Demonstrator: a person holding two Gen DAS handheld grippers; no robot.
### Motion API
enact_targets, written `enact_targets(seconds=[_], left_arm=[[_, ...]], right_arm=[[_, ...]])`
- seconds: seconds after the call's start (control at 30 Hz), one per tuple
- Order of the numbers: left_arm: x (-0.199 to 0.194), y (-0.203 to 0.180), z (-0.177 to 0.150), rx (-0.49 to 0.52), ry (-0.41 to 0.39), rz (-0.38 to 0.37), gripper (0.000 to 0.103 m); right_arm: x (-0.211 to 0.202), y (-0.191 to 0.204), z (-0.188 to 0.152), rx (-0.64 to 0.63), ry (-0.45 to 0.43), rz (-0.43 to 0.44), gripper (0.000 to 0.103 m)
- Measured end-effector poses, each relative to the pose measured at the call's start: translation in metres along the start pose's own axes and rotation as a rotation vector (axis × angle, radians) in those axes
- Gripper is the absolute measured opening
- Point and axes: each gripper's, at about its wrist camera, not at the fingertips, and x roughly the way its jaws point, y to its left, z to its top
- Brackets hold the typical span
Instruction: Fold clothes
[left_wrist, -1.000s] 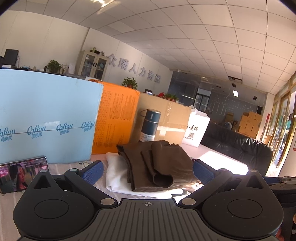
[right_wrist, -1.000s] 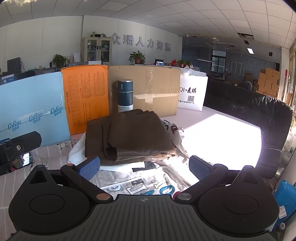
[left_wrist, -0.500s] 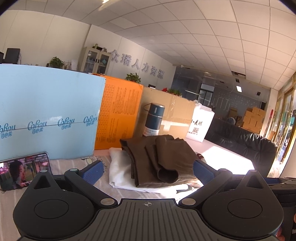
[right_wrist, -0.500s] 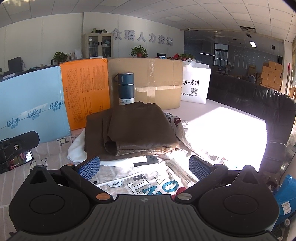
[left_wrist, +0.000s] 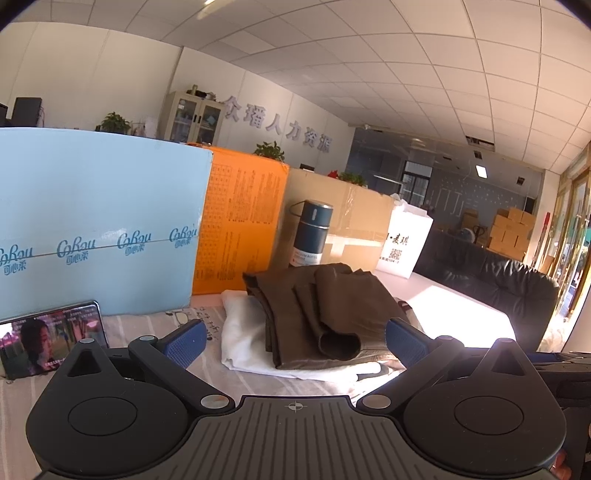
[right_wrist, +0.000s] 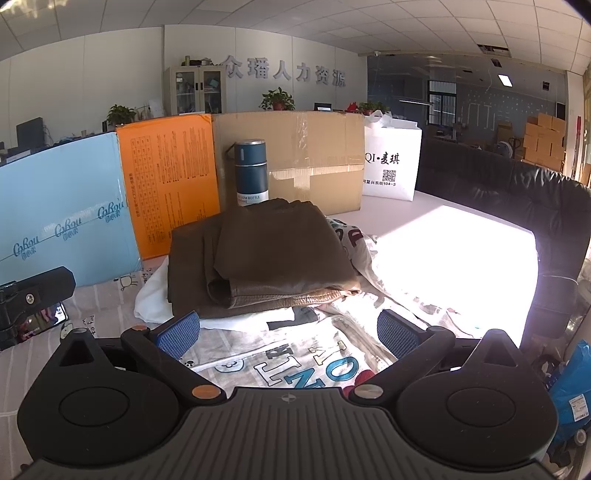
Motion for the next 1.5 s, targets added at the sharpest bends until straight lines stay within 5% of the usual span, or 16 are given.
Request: enact_targets(seconds=[1.5], left_arm=[[0.0018, 0.0037, -0.0013, -0.003, -0.012, 0.000, 0.103]], right_arm=[[0.0044, 0.0067, -0.0057, -0.010, 0.017, 0.013, 0.103]])
